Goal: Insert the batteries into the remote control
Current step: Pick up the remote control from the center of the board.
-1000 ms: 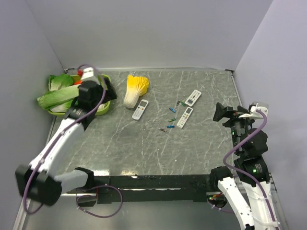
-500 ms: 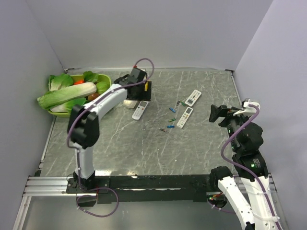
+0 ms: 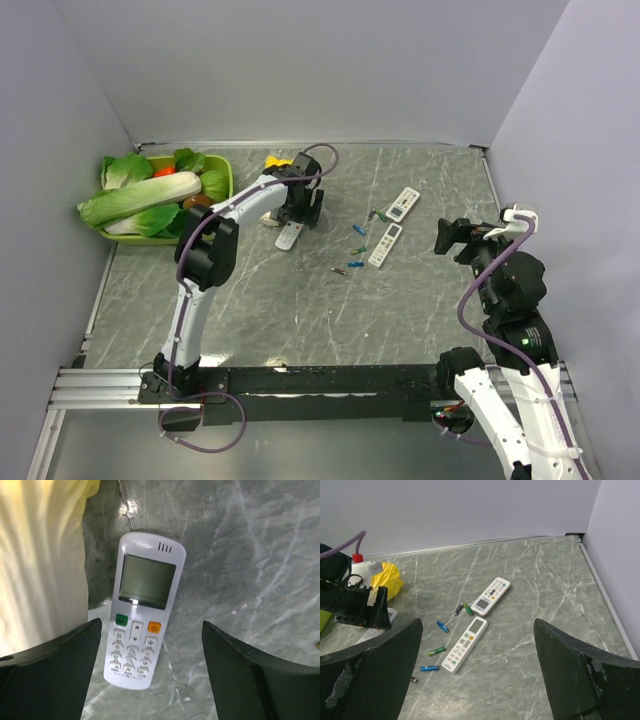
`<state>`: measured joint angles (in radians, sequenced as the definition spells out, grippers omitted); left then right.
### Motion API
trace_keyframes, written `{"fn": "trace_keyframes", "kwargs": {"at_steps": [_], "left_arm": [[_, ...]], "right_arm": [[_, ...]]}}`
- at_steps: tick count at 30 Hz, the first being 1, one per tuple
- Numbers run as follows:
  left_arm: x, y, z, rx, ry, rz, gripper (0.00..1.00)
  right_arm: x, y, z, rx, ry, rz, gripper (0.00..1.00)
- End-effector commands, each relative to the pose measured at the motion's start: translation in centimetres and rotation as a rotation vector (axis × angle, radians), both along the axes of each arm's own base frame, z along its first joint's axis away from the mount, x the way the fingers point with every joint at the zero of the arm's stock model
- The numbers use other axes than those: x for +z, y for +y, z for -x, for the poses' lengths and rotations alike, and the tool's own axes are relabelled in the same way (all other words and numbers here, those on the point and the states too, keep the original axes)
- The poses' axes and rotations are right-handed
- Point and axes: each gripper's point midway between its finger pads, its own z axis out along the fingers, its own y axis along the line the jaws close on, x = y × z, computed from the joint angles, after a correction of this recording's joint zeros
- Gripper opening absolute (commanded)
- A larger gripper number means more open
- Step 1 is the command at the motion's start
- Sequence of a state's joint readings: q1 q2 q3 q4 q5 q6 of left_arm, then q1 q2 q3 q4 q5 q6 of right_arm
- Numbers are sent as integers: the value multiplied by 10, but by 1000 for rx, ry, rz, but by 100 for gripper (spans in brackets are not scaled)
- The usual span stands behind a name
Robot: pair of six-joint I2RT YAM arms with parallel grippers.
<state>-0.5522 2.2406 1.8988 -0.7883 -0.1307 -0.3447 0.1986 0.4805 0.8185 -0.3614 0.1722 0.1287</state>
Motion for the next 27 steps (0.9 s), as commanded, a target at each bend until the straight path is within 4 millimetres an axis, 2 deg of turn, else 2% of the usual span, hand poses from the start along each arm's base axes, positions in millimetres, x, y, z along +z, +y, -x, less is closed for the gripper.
{"fn": "trace_keyframes", "kwargs": {"at_steps": [1, 7, 13, 17, 18, 20, 22, 23, 27], "left_arm": [[-6, 4, -8, -23, -6, -31, 85], [-22, 2, -7, -42, 44, -4, 84], [-28, -3, 4, -57, 90, 32, 77], [-31, -1, 14, -59, 122, 40, 63], [-30, -4, 19, -69, 136, 58, 55], [-30, -5, 25, -75, 146, 78, 53], [-17, -10, 28, -90, 134, 129, 52], [-11, -16, 26, -101, 111, 158, 48], [28, -30, 37, -146, 59, 298, 41]], "right_arm": [[4, 2, -1, 10, 4, 17, 100], [0, 3, -2, 21, 21, 22, 100], [-2, 9, -4, 50, 31, 19, 100], [-4, 18, -5, 95, 44, 12, 100], [-3, 20, -5, 106, 47, 15, 100], [-6, 25, -6, 135, 64, 15, 100], [-11, 32, -7, 173, 102, 15, 100], [-12, 33, -8, 173, 115, 11, 100], [-19, 59, -7, 317, 180, -9, 100]]}}
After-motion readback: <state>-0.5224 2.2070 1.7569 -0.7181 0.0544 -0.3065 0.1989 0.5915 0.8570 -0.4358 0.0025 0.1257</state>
